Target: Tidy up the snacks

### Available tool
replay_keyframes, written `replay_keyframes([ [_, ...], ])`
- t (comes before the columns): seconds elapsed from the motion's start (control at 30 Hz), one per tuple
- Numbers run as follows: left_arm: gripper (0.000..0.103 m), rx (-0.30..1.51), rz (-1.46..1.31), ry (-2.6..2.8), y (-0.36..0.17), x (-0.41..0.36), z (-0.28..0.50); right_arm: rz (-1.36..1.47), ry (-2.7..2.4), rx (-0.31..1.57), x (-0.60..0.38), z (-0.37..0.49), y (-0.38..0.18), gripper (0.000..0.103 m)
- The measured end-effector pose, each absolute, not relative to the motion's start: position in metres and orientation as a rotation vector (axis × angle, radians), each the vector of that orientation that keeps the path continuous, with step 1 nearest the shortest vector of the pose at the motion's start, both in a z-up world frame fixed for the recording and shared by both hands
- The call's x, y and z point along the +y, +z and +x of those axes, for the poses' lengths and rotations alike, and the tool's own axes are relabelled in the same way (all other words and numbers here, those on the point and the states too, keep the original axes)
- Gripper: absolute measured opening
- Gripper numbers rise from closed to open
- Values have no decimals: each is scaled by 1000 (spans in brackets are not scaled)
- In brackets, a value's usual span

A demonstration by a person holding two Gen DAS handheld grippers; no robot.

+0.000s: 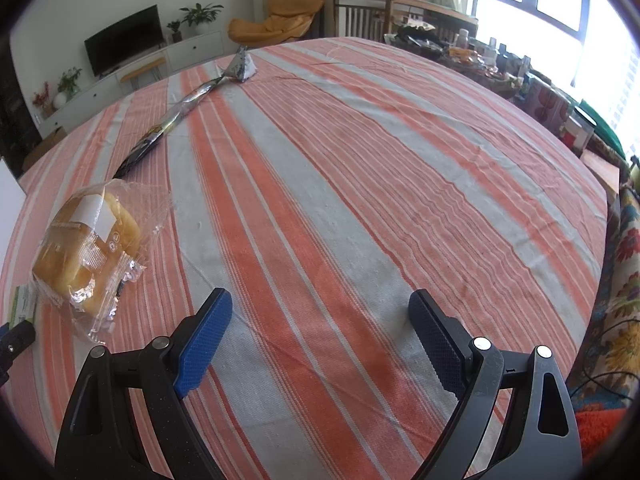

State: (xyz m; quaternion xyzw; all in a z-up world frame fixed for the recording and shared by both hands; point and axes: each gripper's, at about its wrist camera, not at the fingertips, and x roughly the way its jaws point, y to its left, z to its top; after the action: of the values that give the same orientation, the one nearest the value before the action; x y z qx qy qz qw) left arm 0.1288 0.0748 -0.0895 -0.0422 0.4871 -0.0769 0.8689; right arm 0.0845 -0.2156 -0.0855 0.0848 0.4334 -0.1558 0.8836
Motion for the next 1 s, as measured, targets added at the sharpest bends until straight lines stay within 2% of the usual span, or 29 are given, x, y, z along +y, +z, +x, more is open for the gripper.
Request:
replay_keyframes([
  [0.3,98,1009,-63,-196,-89,76,110,176,-328,902,-216,83,-85,93],
  [0.47,98,1038,-129,-162,-86,79,138,176,-329,902,-216,84,-85,93],
  [0.63,98,1069,-37,-92,-91,68,169,176,-328,902,-216,84,-85,93],
  [0.73,103,1035,49,-87,-97,60,173,176,-328,902,-216,83,-85,93],
  [1.0,103,959,42,-92,-98,65,167,176,-327,903,-216,84,-85,93],
])
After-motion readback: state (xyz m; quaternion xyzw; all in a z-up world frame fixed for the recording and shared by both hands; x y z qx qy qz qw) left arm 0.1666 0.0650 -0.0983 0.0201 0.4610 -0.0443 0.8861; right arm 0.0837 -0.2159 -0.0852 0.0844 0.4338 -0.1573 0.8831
